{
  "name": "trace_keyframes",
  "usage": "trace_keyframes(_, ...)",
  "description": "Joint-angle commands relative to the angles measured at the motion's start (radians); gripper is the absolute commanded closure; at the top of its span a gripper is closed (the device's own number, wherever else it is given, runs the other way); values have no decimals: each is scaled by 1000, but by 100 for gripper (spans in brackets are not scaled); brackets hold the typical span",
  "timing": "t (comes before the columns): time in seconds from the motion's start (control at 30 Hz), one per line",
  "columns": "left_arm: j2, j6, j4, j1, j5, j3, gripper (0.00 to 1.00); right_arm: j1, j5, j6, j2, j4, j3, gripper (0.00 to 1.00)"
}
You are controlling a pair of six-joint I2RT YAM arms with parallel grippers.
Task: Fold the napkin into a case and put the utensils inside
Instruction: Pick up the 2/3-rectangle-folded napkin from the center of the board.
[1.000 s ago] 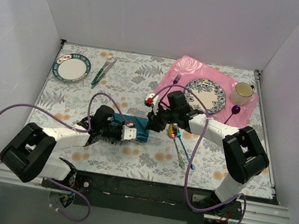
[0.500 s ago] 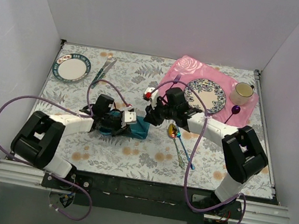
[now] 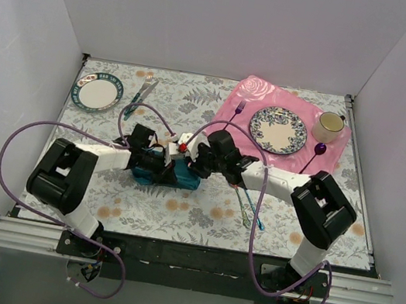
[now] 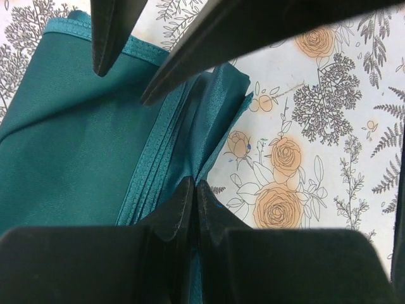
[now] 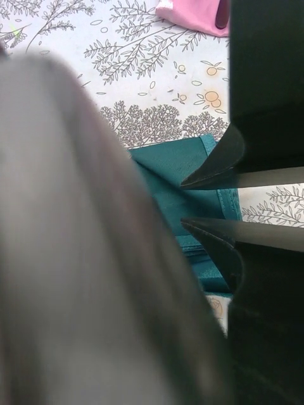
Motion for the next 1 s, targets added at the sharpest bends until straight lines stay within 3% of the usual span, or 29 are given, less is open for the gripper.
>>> trace_keyframes(0.0, 4, -18, -30, 18, 51, 37, 100, 17, 109, -55, 21, 111, -9, 65)
trace_keyframes(0.43, 44, -20, -50, 46, 72, 60, 100, 29, 123, -76, 45, 197, -44, 57)
trace_keyframes(0.97, 184, -9, -160, 119, 146, 167, 100, 28, 84, -88, 19, 308, -95, 57)
